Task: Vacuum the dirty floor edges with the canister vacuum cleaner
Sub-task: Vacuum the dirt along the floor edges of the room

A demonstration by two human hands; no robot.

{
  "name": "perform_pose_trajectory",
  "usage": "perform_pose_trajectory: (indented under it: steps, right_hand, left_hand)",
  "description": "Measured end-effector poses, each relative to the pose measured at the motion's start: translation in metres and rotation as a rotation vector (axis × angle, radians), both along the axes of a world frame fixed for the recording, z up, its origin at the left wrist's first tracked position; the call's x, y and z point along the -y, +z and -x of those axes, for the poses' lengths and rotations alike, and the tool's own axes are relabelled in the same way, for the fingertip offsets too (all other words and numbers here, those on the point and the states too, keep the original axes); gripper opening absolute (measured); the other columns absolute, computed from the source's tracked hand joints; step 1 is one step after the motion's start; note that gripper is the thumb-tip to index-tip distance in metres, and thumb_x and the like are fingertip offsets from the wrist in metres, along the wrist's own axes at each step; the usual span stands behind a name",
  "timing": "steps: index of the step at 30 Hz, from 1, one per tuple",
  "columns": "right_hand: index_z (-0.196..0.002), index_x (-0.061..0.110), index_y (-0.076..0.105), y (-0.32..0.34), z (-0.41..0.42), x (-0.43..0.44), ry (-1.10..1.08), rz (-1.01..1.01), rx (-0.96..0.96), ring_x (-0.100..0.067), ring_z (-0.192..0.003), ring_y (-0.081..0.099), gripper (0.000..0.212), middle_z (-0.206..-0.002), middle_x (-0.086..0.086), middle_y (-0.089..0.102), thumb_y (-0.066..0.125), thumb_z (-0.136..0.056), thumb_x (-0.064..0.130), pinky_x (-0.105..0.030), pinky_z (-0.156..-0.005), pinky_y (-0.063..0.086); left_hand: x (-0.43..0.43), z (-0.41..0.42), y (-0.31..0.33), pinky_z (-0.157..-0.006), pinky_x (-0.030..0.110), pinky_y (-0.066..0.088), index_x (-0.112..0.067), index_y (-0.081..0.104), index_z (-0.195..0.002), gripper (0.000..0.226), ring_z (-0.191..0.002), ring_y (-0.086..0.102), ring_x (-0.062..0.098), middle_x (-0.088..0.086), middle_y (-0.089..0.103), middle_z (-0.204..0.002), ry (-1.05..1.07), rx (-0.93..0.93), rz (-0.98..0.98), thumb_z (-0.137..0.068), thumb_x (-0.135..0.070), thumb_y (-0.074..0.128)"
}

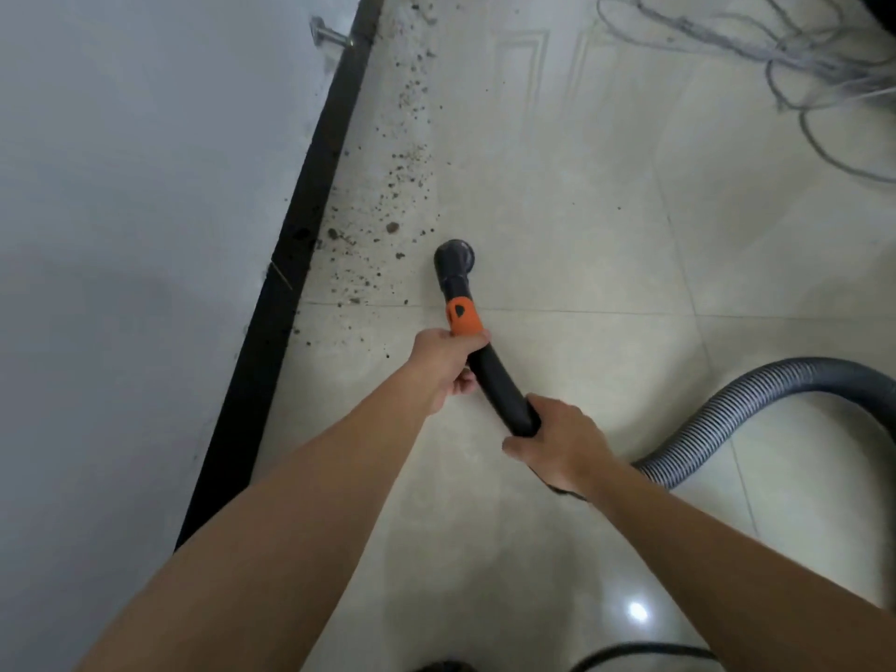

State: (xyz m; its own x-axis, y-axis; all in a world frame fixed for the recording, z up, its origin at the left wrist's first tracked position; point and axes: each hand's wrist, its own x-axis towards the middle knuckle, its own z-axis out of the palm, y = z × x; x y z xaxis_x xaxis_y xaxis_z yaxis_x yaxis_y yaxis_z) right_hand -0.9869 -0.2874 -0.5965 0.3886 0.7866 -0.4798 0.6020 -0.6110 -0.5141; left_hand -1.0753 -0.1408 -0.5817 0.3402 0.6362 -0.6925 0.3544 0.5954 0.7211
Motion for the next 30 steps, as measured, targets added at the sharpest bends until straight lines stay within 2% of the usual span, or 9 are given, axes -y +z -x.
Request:
perform_pose_trajectory:
  steps: [4,7,11,15,17,21,25,28,30]
  right_hand:
    - [-0.084,0.029,0.045,-0.016,0.009,0.056,0.254,0.009,0.081,-0.011,-0.062,0.051,0.026,-0.068,0.009,0.053,0.065,-0.075,0.043,-0.024,-0.053,0.033]
    - [-0.078,0.034,0.040,-0.030,0.018,0.102,0.378,-0.077,0.155,-0.006,-0.057,0.049,0.026,-0.063,0.014,0.051,0.061,-0.068,0.047,-0.017,-0.050,0.025]
    - [-0.083,0.029,0.052,-0.035,0.028,0.126,0.504,-0.077,0.195,-0.015,-0.072,0.063,0.028,-0.078,0.010,0.063,0.057,-0.065,0.049,-0.027,-0.057,0.032]
    - [-0.095,0.029,0.051,-0.022,0.027,0.078,0.503,-0.038,0.197,-0.019,-0.086,0.063,0.031,-0.091,0.007,0.066,0.057,-0.072,0.049,-0.028,-0.064,0.035]
    - [-0.091,0.029,0.049,-0.011,0.033,0.043,0.389,-0.008,0.158,-0.020,-0.081,0.061,0.027,-0.086,0.006,0.064,0.062,-0.075,0.045,-0.028,-0.062,0.036]
    - [-0.082,0.027,0.049,-0.001,0.051,0.003,0.276,0.013,0.022,-0.015,-0.068,0.057,0.021,-0.073,0.008,0.058,0.065,-0.076,0.039,-0.029,-0.057,0.039]
    - [-0.088,0.032,0.047,-0.012,0.050,0.033,0.457,0.019,0.072,-0.017,-0.078,0.061,0.027,-0.078,0.011,0.056,0.065,-0.073,0.044,-0.028,-0.062,0.040]
    - [-0.092,0.033,0.047,-0.022,0.048,0.044,0.597,0.025,0.107,-0.012,-0.074,0.058,0.027,-0.079,0.011,0.058,0.062,-0.074,0.047,-0.027,-0.062,0.044]
    - [-0.091,0.033,0.046,-0.021,0.047,0.030,0.629,0.017,0.116,-0.011,-0.071,0.056,0.026,-0.077,0.012,0.056,0.062,-0.075,0.046,-0.022,-0.057,0.038]
  left_hand:
    - [0.057,0.046,-0.020,-0.045,0.025,0.044,-0.005,0.056,-0.094,0.017,-0.048,0.045,0.017,0.013,0.056,-0.076,-0.015,-0.038,0.020,-0.086,-0.016,0.067]
    - [0.112,0.082,-0.029,-0.049,0.029,0.047,-0.007,0.055,-0.088,0.013,-0.048,0.051,0.017,0.013,0.059,-0.075,0.082,0.008,0.060,-0.087,-0.014,0.066]
    - [0.159,0.115,-0.033,-0.054,0.033,0.050,-0.006,0.054,-0.094,0.013,-0.051,0.053,0.020,0.012,0.060,-0.074,0.214,0.038,0.093,-0.089,-0.012,0.065]
    - [0.118,0.103,-0.032,-0.046,0.027,0.047,-0.008,0.056,-0.085,0.012,-0.042,0.047,0.014,0.009,0.057,-0.068,0.252,0.072,0.019,-0.089,-0.013,0.066]
    - [0.075,0.089,-0.027,-0.043,0.024,0.043,-0.010,0.056,-0.082,0.015,-0.040,0.043,0.012,0.008,0.055,-0.068,0.264,0.063,-0.027,-0.088,-0.016,0.068]
    - [0.025,0.088,-0.016,-0.049,0.029,0.041,-0.005,0.054,-0.096,0.029,-0.048,0.043,0.017,0.011,0.054,-0.073,0.260,-0.002,-0.053,-0.084,-0.023,0.073]
    - [0.067,0.119,-0.029,-0.045,0.027,0.041,-0.003,0.056,-0.095,0.023,-0.040,0.045,0.016,0.009,0.055,-0.066,0.271,-0.012,-0.008,-0.085,-0.018,0.071]
    - [0.098,0.135,-0.033,-0.047,0.028,0.045,-0.001,0.056,-0.098,0.022,-0.045,0.049,0.017,0.009,0.058,-0.068,0.308,0.006,0.008,-0.089,-0.019,0.066]
    - [0.094,0.137,-0.036,-0.047,0.027,0.045,0.000,0.056,-0.100,0.024,-0.046,0.049,0.017,0.009,0.057,-0.067,0.372,0.031,-0.025,-0.090,-0.019,0.065]
